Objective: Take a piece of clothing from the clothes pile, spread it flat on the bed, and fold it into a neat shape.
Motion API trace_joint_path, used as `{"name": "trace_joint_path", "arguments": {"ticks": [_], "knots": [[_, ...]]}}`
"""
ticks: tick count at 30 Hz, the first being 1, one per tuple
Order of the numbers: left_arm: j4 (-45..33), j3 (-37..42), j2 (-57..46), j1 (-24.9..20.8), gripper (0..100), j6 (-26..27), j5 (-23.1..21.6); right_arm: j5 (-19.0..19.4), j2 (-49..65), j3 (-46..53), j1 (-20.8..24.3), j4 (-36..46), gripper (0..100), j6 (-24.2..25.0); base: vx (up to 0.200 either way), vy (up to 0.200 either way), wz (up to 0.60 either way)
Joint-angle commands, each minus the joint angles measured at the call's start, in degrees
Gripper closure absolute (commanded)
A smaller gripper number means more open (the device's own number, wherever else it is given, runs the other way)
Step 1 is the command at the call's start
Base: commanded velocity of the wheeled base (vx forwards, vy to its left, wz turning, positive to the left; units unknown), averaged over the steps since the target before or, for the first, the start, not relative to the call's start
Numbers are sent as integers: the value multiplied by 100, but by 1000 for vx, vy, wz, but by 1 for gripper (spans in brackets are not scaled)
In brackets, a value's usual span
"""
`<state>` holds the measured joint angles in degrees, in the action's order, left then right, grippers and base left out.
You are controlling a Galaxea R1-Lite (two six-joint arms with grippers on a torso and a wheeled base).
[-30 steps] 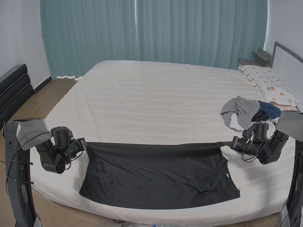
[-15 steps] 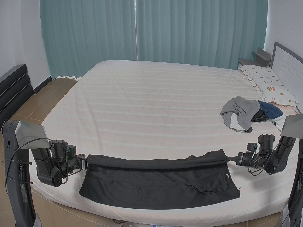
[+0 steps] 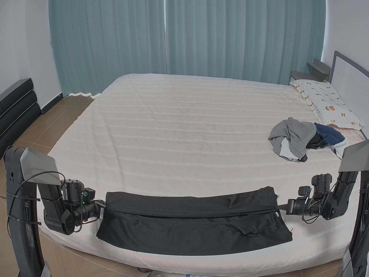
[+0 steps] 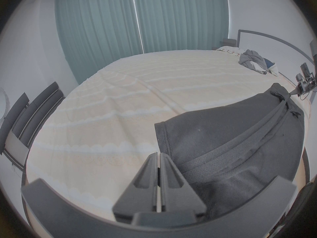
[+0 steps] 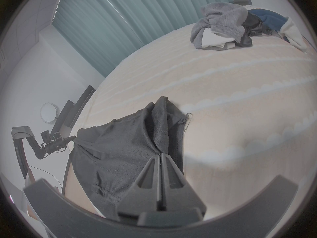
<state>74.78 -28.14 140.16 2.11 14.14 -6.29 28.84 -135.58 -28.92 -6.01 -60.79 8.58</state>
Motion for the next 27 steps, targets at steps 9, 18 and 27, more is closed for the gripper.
{"name": "trace_joint_path", "arguments": {"ticks": [9, 18, 27], "knots": [[2, 238, -85, -44, 0, 45, -30, 69, 111, -44, 12, -55, 0, 205, 0, 0, 0], [-69, -210, -480, -26, 0, -1150, -241, -142, 217, -431, 522, -284, 0, 2060, 0, 0, 0], [-1167, -465, -999, 255, 0, -1906, -1173, -177, -311, -413, 531, -987, 0, 2332, 0, 0, 0]]}}
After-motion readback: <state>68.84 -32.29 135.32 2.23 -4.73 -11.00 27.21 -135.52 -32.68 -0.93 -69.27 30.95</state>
